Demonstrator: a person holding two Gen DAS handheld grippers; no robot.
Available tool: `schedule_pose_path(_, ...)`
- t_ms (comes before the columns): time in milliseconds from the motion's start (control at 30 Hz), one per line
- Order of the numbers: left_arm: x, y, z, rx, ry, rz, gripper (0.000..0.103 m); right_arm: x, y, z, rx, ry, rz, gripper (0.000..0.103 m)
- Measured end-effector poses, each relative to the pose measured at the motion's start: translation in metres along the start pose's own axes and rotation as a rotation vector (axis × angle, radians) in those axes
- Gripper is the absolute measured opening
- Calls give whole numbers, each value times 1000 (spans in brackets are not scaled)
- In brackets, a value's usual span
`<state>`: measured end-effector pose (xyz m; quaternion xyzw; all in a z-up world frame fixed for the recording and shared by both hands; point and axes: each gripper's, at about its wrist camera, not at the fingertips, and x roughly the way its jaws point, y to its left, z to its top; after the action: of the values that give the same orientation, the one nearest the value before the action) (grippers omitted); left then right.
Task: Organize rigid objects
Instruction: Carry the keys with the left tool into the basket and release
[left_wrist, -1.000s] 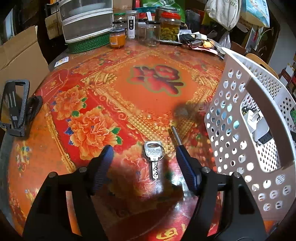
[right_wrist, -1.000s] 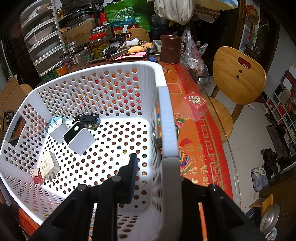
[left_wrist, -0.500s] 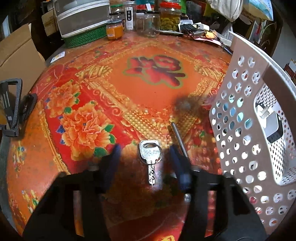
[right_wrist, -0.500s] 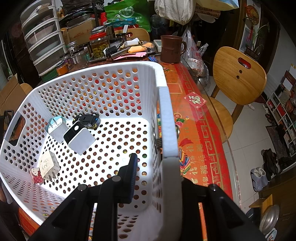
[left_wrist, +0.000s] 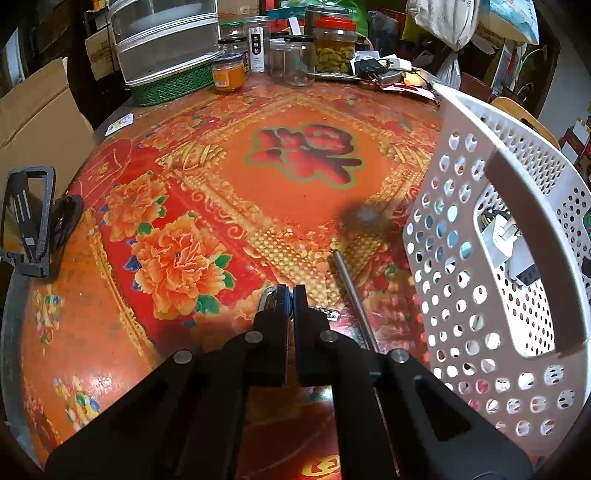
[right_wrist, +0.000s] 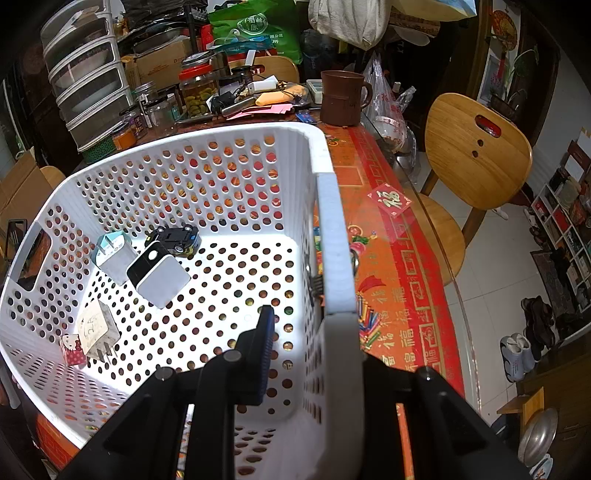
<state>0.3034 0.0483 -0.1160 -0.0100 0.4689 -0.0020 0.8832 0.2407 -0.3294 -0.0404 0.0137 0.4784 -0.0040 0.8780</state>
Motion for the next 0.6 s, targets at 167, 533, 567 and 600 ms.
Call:
schedule_pose_path(167,-13,6,-1,-18,-36,0,2,0,0,0,1,0,0,22)
schedule_pose_path(533,-79,11,9,-31,-168,40,2,0,0,0,1,0,0,22)
schedule_pose_path(567,-87,9,10,-29,-184,50,2,0,0,0,0,0,0,22)
schedule_pose_path(600,-96,8,11,-24,-203,59,2,0,0,0,1,0,0,22)
